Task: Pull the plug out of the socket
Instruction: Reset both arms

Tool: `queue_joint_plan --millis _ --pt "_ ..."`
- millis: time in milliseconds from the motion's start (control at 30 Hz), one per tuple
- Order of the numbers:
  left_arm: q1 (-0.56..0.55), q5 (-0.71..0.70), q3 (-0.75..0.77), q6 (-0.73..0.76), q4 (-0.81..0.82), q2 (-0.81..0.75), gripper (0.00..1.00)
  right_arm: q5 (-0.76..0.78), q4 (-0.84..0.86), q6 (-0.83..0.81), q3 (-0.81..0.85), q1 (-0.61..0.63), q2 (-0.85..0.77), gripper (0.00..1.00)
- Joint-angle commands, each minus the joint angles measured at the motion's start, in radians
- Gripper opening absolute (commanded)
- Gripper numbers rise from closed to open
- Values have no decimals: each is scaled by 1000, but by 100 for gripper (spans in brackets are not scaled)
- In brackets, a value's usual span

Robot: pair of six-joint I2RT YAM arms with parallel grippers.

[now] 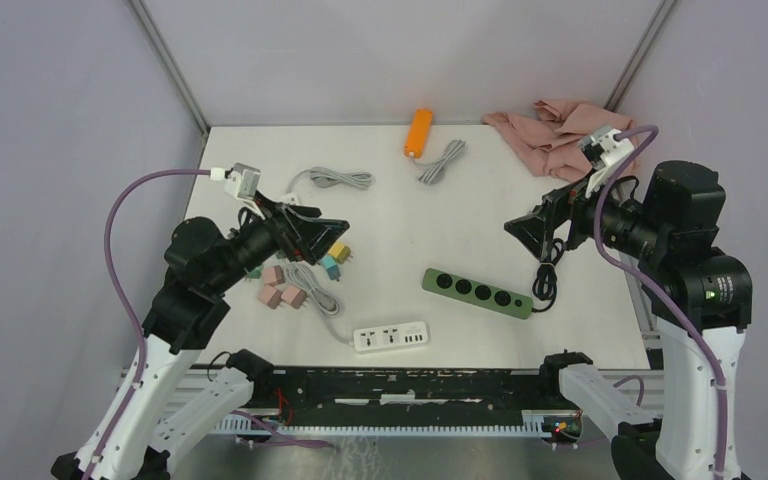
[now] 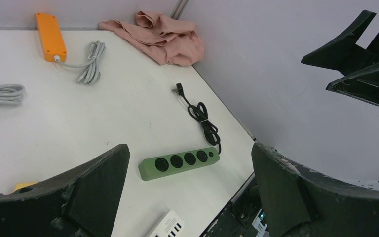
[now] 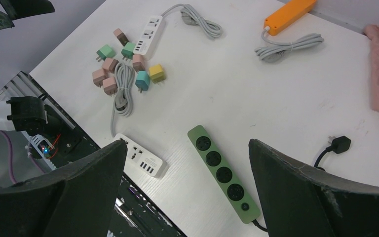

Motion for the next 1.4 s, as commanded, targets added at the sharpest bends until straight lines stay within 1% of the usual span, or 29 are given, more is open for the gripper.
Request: queue_joint_plan --millis 0,400,1367 --pt "-3 13 -2 48 15 -8 99 22 47 -5 -16 -5 -10 99" --pt "-2 -11 -3 65 2 -9 99 30 53 -11 -34 -5 -19 99" --pt "-1 -8 -4 63 0 -17 99 34 52 -9 -35 -7 -30 99"
